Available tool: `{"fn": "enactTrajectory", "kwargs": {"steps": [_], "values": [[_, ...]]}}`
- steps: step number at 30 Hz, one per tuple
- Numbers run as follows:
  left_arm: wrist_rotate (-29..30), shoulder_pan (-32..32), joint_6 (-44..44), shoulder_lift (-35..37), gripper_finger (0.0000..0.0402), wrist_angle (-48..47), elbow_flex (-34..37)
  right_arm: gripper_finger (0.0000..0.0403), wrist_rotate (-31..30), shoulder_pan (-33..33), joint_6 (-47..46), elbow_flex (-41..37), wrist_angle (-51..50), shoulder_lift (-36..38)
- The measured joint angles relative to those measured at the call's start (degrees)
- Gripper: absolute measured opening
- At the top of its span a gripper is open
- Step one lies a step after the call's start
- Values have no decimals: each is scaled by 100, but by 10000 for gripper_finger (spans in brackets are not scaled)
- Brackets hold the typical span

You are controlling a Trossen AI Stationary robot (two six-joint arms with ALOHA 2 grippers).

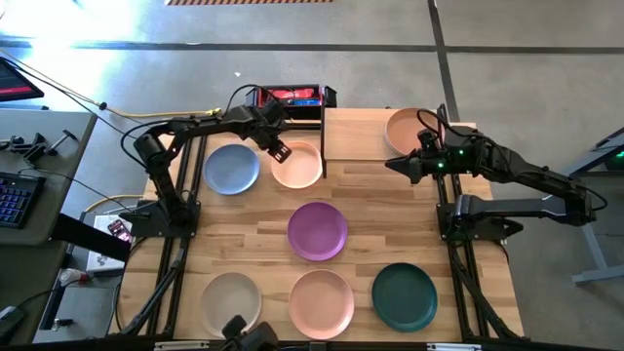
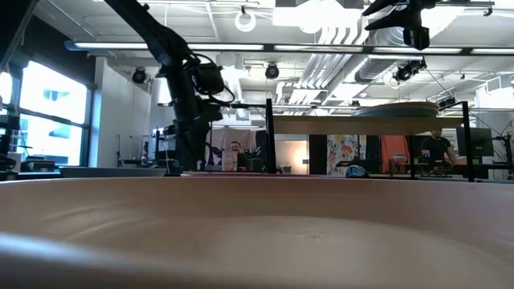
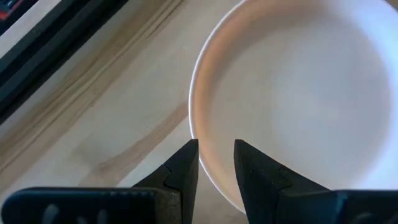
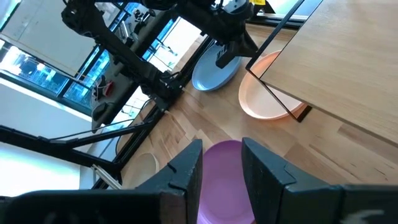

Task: Place and stack plates onto a shelf
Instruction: Stack the orange plate on top of the brown plate on the shelf

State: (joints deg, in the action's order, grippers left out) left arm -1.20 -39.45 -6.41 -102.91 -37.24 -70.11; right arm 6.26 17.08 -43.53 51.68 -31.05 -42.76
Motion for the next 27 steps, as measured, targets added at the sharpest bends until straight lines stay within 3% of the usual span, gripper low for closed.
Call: {"fn": "enactTrajectory", "kwargs": {"steps": [12,27], "values": [[-321,-217,-358,-336,91,-28,0,94,3,0,4,0,2,0],[-126,-231,-554,-398,91,117,0,94,9,0,7,0,2,0]]}}
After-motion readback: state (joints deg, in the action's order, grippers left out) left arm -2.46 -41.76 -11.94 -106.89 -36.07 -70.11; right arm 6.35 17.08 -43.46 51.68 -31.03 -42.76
